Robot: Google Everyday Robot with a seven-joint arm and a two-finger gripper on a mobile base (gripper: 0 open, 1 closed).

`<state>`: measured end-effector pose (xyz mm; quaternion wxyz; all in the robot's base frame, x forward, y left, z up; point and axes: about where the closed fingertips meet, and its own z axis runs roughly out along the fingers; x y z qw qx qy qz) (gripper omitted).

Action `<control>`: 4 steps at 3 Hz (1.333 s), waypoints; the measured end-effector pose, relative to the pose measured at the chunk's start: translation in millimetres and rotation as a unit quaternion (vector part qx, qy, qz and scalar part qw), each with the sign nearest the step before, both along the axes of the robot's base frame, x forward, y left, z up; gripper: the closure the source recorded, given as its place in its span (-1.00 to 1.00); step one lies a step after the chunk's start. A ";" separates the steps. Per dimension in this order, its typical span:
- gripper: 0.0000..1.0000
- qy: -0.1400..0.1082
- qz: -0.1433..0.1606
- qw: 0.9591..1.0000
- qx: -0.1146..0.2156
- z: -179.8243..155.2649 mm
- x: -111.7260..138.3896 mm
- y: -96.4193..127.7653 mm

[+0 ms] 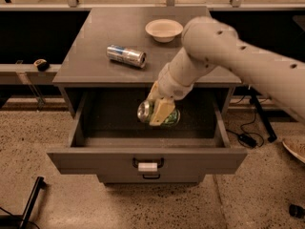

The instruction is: Place green can into top drawer

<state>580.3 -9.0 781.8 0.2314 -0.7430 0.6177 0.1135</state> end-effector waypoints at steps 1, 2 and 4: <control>1.00 -0.020 -0.014 1.000 0.006 -50.4 14.6 13.0; 0.65 -0.029 -0.028 0.999 -0.002 -85.5 23.2 19.9; -0.27 -0.007 -0.064 0.998 -0.024 -116.6 28.3 22.4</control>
Offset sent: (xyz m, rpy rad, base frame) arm 0.0352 0.0251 -0.1247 -0.0253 -0.0821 -0.1010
